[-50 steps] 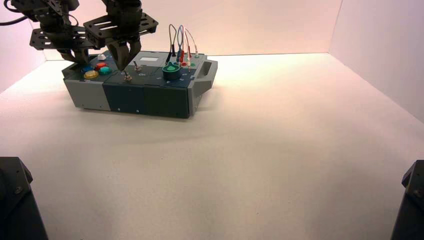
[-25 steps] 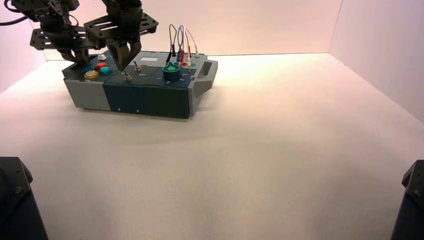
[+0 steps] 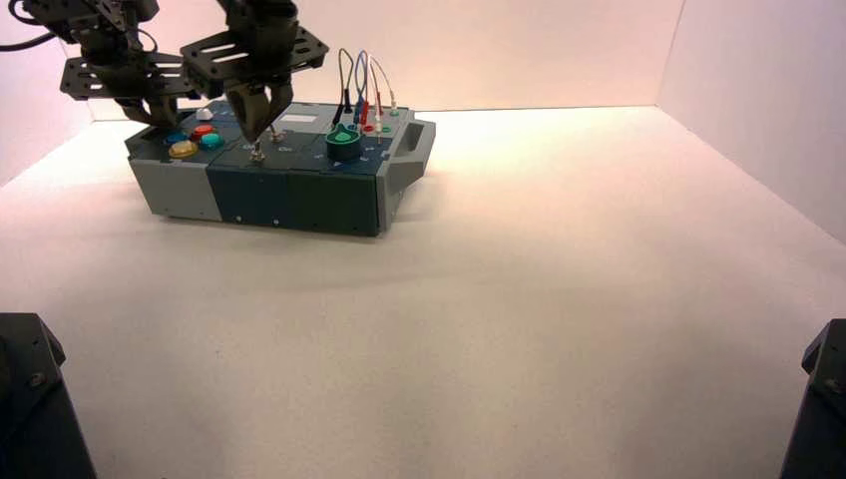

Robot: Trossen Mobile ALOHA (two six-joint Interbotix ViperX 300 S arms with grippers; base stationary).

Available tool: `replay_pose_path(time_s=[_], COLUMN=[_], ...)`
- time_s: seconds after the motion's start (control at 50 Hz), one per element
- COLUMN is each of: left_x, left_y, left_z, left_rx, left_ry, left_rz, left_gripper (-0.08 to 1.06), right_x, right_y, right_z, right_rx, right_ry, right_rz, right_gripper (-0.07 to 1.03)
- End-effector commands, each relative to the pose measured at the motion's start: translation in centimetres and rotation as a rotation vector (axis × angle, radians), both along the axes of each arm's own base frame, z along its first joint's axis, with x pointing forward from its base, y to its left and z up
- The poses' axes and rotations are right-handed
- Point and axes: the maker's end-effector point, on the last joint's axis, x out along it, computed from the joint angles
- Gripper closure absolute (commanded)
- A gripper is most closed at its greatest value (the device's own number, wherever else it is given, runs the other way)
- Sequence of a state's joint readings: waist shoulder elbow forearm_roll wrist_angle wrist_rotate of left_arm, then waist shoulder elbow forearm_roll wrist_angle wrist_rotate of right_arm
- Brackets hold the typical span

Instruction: Flip the bottom switch on with the right gripper.

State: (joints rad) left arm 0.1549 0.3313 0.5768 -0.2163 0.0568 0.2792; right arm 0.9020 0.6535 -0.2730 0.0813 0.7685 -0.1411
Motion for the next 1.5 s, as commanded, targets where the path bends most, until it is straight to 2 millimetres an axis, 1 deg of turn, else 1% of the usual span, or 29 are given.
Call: replay_pose_path(time_s=[0.02,0.2,0.38,0.56,0.62,0.66,0.7,0.78,0.8,0.88,0.9,0.92,1.18,1.26,1.42,1.5], left_x=[-0.4,-0.6,-0.7,-0.6,-0.6,-0.6,-0.6,-0.6,-0.6,-0.6,-0.6,-0.6,-0.5,-0.5,-0.4,-0.3], left_y=[1.3,1.3,1.3,1.3,1.3,1.3,1.3,1.3,1.3,1.3,1.3,1.3,1.3,1.3,1.3,0.9], left_z=[0.1,0.1,0.1,0.2,0.2,0.2,0.2,0.2,0.2,0.2,0.2,0.2,0.3,0.3,0.4,0.4], left_rx=[-0.004,-0.004,-0.004,-0.004,-0.004,-0.004,-0.004,-0.004,-0.004,-0.004,-0.004,-0.004,-0.003,-0.004,-0.004,-0.005], left_ry=[0.004,0.005,0.007,0.005,0.005,0.004,0.004,0.004,0.004,0.004,0.004,0.004,0.001,0.001,-0.001,-0.001], left_rz=[0.034,0.034,0.034,0.034,0.034,0.034,0.034,0.034,0.034,0.034,0.034,0.034,0.034,0.035,0.033,0.027], left_gripper=[1.00,1.00,1.00,1.00,1.00,1.00,1.00,1.00,1.00,1.00,1.00,1.00,1.00,1.00,1.00,1.00], right_x=[0.5,0.5,0.6,0.6,0.5,0.5,0.4,0.5,0.6,0.8,1.0,1.0,1.2,1.5,1.8,1.8], right_y=[-0.7,-0.3,-0.1,-0.3,-0.5,-0.6,-1.0,-1.4,-1.8,-2.5,-3.2,-3.4,-4.9,-5.1,-5.0,-5.1], right_z=[1.6,1.7,2.8,5.0,5.9,6.0,6.7,7.0,7.2,7.2,7.1,7.0,7.8,7.6,7.6,7.8], right_rx=[0.016,0.024,0.046,0.086,0.099,0.101,0.119,0.132,0.143,0.149,0.151,0.150,0.219,0.229,0.255,0.296], right_ry=[-0.009,-0.014,-0.031,-0.066,-0.082,-0.084,-0.101,-0.111,-0.117,-0.119,-0.118,-0.119,-0.177,-0.189,-0.227,-0.267], right_rz=[-0.016,-0.013,-0.015,-0.016,-0.016,-0.018,-0.022,-0.030,-0.042,-0.061,-0.076,-0.078,-0.112,-0.118,-0.113,-0.117], right_gripper=[0.98,0.98,0.98,0.98,0.98,0.98,0.98,0.98,0.98,0.98,0.98,0.98,0.98,0.98,0.98,0.98])
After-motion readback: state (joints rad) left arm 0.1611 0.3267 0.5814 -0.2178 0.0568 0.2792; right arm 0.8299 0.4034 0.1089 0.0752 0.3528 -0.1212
